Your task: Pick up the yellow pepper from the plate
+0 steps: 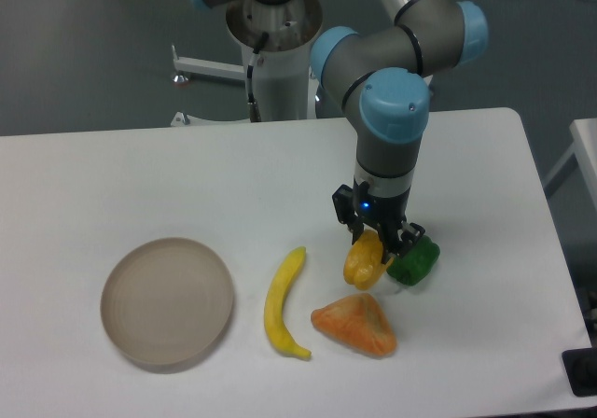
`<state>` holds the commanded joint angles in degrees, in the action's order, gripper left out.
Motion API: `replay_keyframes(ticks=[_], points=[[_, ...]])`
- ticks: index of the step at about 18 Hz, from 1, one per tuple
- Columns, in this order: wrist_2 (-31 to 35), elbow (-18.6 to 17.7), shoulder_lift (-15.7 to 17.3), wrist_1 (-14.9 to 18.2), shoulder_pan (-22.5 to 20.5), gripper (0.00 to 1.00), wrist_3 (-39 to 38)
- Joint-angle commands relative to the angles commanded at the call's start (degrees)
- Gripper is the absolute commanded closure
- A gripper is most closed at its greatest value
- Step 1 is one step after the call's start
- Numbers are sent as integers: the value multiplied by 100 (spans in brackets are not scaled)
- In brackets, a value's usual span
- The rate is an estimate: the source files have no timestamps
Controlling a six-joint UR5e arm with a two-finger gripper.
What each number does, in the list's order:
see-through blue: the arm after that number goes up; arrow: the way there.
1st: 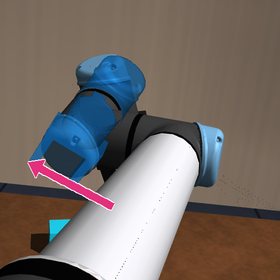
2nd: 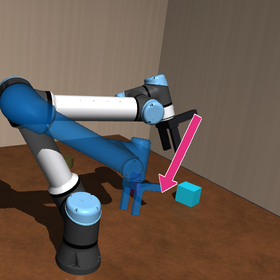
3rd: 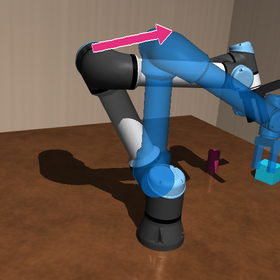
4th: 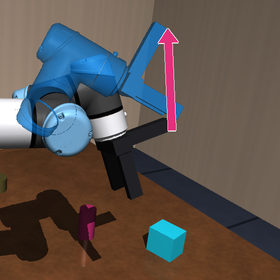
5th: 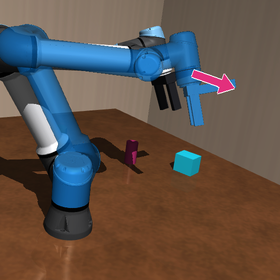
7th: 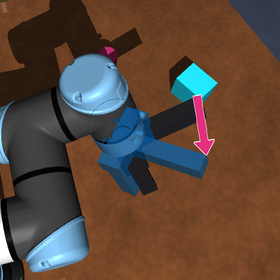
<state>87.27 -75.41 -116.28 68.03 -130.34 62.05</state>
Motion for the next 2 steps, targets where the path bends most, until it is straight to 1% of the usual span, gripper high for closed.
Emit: replay_keyframes(ticks=[2], points=[[0, 18, -9, -9, 0, 64, -9]])
